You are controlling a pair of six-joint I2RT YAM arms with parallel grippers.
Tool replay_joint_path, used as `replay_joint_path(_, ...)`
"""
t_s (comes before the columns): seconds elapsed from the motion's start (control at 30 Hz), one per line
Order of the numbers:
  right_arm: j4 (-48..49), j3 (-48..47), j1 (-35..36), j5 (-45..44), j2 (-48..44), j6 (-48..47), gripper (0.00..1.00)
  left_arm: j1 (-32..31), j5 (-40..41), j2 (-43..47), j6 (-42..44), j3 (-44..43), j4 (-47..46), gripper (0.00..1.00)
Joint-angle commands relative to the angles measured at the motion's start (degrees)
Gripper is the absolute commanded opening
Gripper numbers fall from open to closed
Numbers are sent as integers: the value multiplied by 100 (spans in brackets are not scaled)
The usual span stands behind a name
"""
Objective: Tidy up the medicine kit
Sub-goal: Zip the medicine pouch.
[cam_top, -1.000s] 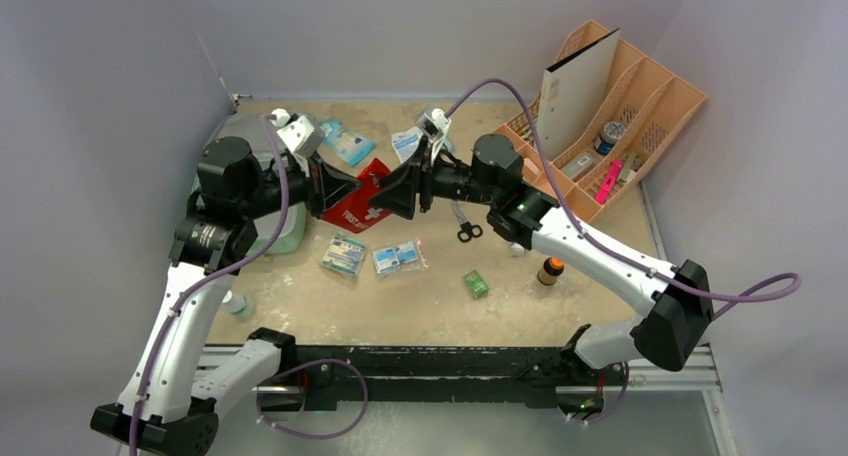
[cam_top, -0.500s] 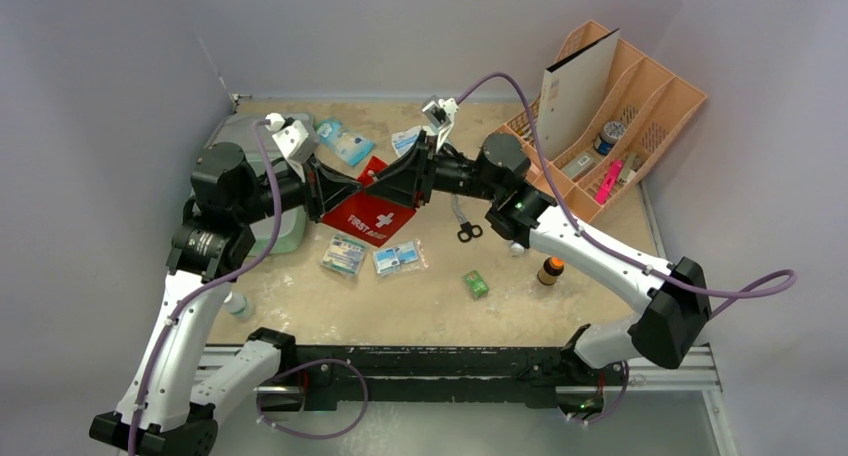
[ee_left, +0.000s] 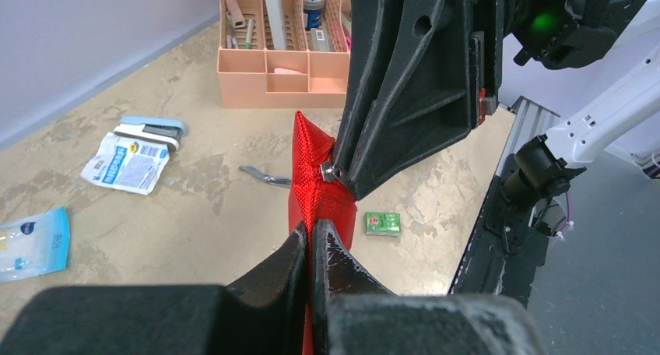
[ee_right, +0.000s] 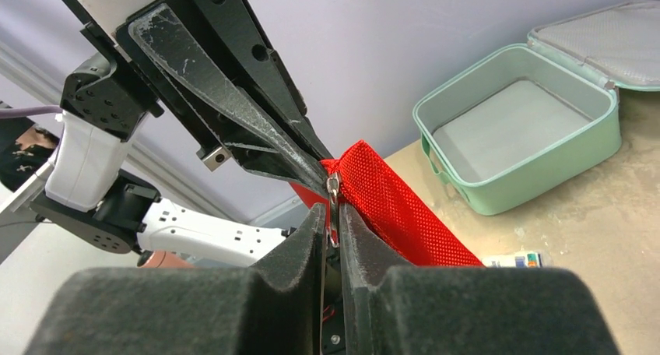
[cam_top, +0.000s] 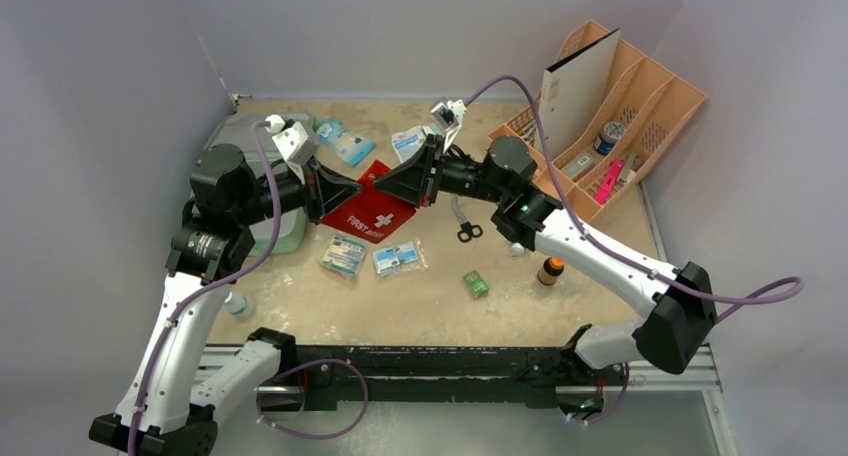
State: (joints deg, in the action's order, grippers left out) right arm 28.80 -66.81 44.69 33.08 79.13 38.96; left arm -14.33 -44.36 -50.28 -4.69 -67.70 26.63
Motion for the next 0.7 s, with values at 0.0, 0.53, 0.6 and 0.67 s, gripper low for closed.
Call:
replay_joint_path(0.0, -27, -14, -114, 11, -260, -145, 12, 9, -40, 28, 219, -22, -63, 0)
replay_joint_path(0.53, -85, -231, -232, 558, -54, -147, 0, 9, 299, 4, -84, 0, -145, 4)
replay_joint_path(0.6, -76, -265, -232, 553, 44, -141, 0, 9, 309, -38, -418, -5, -191, 11)
replay_joint_path(0.67, -48, -292, -232, 555, 119, -130, 0, 9, 297, -104, -713, -11, -194, 17)
